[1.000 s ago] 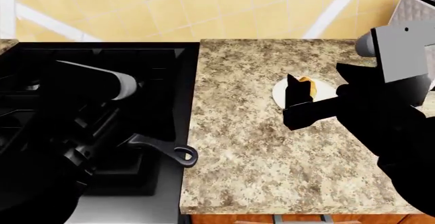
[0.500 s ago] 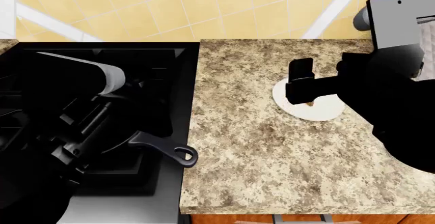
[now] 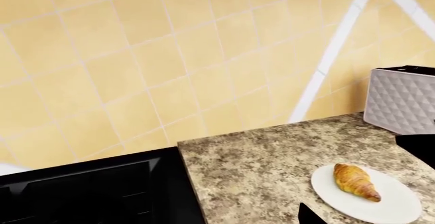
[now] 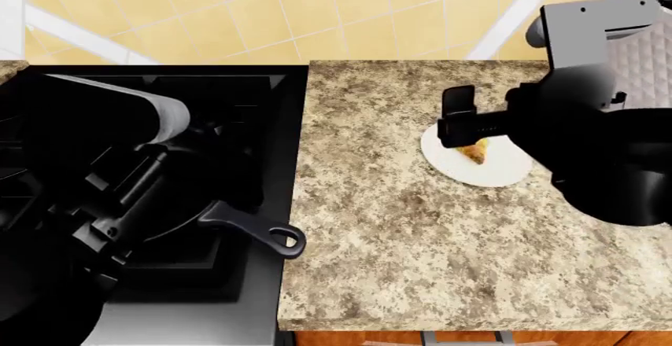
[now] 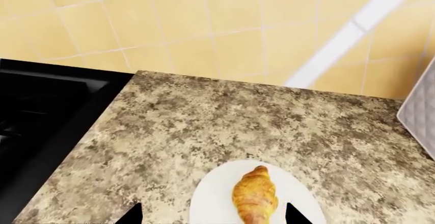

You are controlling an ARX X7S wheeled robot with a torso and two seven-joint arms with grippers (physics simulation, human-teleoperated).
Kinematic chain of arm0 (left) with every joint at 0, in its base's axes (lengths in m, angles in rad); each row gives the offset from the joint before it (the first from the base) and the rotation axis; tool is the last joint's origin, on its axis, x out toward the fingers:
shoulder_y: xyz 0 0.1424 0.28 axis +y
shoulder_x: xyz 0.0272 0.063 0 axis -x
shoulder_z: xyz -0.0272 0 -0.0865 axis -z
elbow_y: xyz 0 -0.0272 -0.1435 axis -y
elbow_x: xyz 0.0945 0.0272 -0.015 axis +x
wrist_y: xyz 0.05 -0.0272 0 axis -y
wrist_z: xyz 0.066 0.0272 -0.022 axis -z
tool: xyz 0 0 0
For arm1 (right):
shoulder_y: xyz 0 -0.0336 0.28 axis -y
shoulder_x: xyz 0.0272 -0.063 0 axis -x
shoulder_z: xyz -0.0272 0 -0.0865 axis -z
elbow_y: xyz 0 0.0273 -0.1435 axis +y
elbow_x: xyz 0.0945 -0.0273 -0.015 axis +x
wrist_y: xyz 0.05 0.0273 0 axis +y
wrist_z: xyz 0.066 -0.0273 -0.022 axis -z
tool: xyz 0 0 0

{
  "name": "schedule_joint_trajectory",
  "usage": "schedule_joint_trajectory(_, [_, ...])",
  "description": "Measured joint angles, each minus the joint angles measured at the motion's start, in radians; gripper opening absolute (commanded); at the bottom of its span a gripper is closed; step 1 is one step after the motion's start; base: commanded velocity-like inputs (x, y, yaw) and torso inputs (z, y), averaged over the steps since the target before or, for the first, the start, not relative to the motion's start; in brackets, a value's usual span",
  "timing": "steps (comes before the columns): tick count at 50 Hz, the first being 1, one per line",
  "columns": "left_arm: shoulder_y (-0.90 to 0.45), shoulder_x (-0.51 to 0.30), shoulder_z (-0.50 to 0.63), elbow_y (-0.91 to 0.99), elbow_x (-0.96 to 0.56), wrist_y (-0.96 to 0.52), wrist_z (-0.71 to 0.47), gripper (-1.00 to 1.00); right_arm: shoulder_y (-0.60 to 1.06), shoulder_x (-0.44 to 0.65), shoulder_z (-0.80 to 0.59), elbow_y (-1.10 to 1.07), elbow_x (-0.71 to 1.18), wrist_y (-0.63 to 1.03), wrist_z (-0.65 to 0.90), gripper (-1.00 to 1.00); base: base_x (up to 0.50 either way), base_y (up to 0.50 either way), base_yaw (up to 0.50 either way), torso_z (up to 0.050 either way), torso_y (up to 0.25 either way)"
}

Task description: Pick the croissant and place it on the pan. Then turn on the stove to warm the croissant.

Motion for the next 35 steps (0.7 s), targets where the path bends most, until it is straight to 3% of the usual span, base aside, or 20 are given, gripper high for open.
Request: schedule_joint_trajectory(35, [0.003,-0.023,0.022,0.001,0.014,0.027,-0.017,1.0,0.002,-0.006,-0.162,0.239,-0.347,-0.19,-0.333,1.0,0.0,0.0,0.0,0.0,0.0])
